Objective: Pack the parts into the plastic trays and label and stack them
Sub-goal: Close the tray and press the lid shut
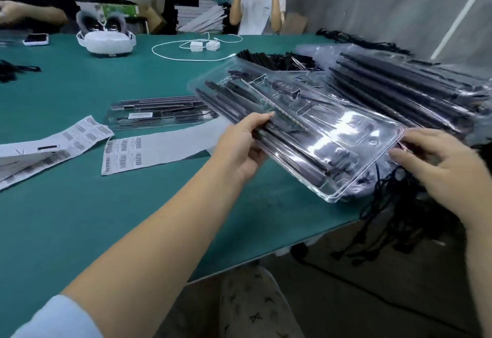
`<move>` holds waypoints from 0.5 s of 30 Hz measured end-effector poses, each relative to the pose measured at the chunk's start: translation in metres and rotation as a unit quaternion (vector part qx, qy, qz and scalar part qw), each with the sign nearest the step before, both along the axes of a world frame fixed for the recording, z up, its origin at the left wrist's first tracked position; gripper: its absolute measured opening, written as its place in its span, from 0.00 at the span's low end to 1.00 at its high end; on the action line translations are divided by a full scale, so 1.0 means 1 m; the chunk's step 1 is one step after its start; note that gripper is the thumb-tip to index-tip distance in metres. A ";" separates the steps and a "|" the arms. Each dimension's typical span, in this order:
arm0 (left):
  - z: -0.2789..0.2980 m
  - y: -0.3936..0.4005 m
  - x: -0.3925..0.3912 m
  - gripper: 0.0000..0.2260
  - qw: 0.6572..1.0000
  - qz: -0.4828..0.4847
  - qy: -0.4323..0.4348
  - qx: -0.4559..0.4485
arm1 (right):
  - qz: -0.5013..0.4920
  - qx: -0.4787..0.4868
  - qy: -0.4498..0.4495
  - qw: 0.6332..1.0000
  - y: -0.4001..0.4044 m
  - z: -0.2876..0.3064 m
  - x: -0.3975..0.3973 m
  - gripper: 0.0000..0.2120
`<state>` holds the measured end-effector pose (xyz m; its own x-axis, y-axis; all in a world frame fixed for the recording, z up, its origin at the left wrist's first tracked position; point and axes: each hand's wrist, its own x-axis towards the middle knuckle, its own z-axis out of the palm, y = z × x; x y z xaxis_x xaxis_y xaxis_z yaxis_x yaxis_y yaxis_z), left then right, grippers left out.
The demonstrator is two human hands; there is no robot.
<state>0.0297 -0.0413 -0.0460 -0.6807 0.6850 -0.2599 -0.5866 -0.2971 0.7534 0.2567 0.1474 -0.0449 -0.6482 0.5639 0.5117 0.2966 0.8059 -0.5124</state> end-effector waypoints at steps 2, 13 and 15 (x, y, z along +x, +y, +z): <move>0.006 0.005 0.003 0.04 1.000 -0.009 0.014 0.001 | -0.035 0.029 0.022 0.999 0.005 -0.010 -0.002 0.14; 0.013 0.025 0.040 0.06 0.998 0.000 0.040 -0.041 | -0.101 -0.063 0.125 0.985 0.008 -0.024 0.034 0.06; 0.014 0.030 0.046 0.06 0.998 -0.009 0.050 -0.045 | -0.104 -0.120 0.146 0.977 0.005 -0.022 0.043 0.07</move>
<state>0.0761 -0.0116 -0.0323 -0.6946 0.6740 -0.2515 -0.5111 -0.2162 0.8319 0.2994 0.1522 -0.0666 -0.3540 0.7938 0.4945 0.2536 0.5905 -0.7662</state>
